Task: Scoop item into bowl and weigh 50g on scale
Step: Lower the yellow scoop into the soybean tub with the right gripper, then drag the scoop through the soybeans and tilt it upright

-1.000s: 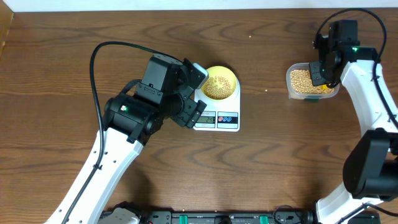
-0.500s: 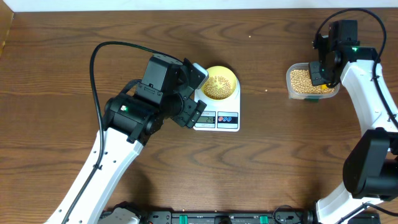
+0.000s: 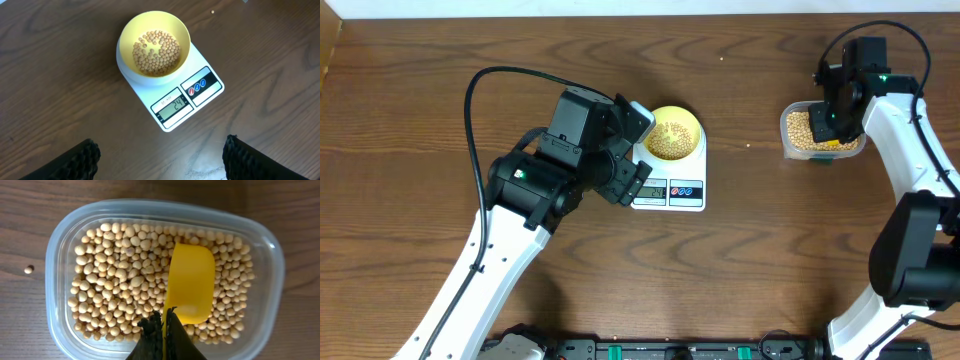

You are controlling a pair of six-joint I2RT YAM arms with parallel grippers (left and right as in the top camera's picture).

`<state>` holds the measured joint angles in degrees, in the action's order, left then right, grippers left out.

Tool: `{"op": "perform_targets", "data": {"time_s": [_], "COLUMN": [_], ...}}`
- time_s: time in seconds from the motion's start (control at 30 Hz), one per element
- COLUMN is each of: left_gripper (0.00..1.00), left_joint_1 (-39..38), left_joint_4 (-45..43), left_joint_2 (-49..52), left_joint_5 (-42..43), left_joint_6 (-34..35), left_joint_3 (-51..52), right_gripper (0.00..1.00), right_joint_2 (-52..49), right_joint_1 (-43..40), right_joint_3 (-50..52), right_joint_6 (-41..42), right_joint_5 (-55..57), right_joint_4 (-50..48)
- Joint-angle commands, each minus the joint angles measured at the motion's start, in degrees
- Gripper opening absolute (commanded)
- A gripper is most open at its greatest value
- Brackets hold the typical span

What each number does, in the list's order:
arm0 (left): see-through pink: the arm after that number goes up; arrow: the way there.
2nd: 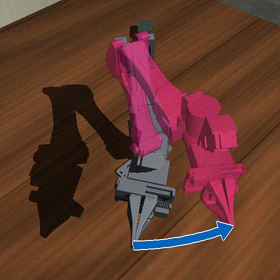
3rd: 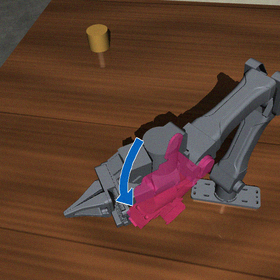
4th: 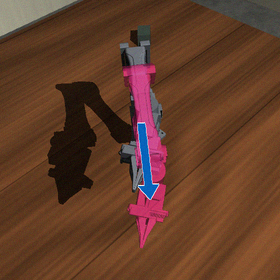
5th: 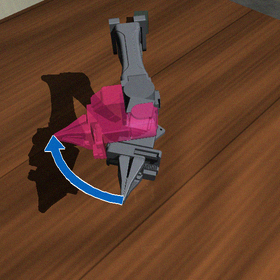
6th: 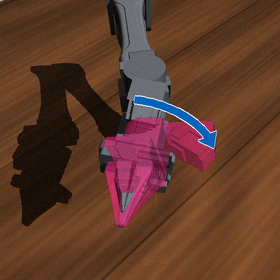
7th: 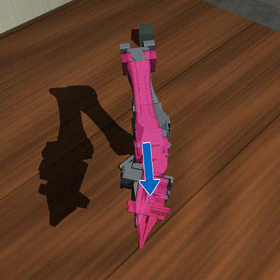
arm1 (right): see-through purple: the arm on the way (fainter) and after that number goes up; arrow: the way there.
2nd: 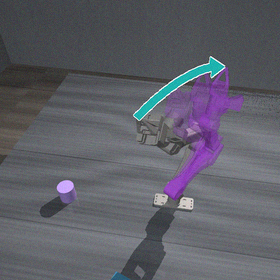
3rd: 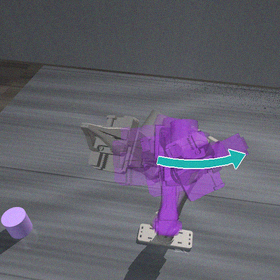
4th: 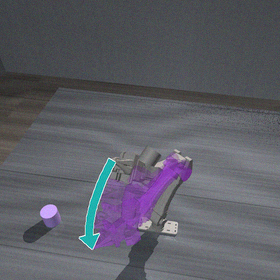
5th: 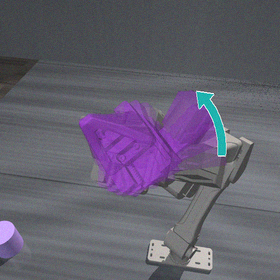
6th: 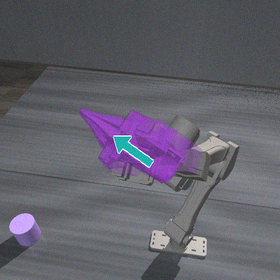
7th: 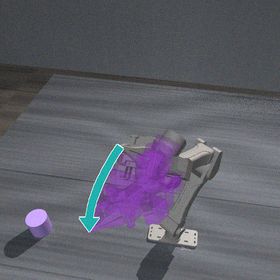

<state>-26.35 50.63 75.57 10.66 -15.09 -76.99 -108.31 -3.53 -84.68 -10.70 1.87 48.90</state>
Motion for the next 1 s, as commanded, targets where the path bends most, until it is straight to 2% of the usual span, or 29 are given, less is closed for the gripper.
{"op": "perform_targets", "data": {"time_s": [0.0, 0.53, 0.97], "left_gripper": [0.81, 0.81, 0.81], "left_joint_1": [0.31, 0.31, 0.31], "left_joint_4": [0.11, 0.11, 0.11], "left_joint_2": [0.0, 0.0, 0.0], "left_joint_5": [0.7, 0.7, 0.7], "left_joint_6": [-0.52, -0.52, -0.52], "left_joint_3": [-0.48, -0.48, -0.48], "right_gripper": [0.01, 0.01, 0.01], "right_joint_2": [-1.42, -1.42, -1.44], "right_joint_1": [-0.61, -10.62, -17.53], "right_joint_3": [0.07, 0.07, 0.07], "right_joint_6": [-0.17, -1.16, -1.29], "right_joint_5": [-6.6, -26.16, -32.15], "right_joint_4": [0.57, 0.61, 1.01]}}
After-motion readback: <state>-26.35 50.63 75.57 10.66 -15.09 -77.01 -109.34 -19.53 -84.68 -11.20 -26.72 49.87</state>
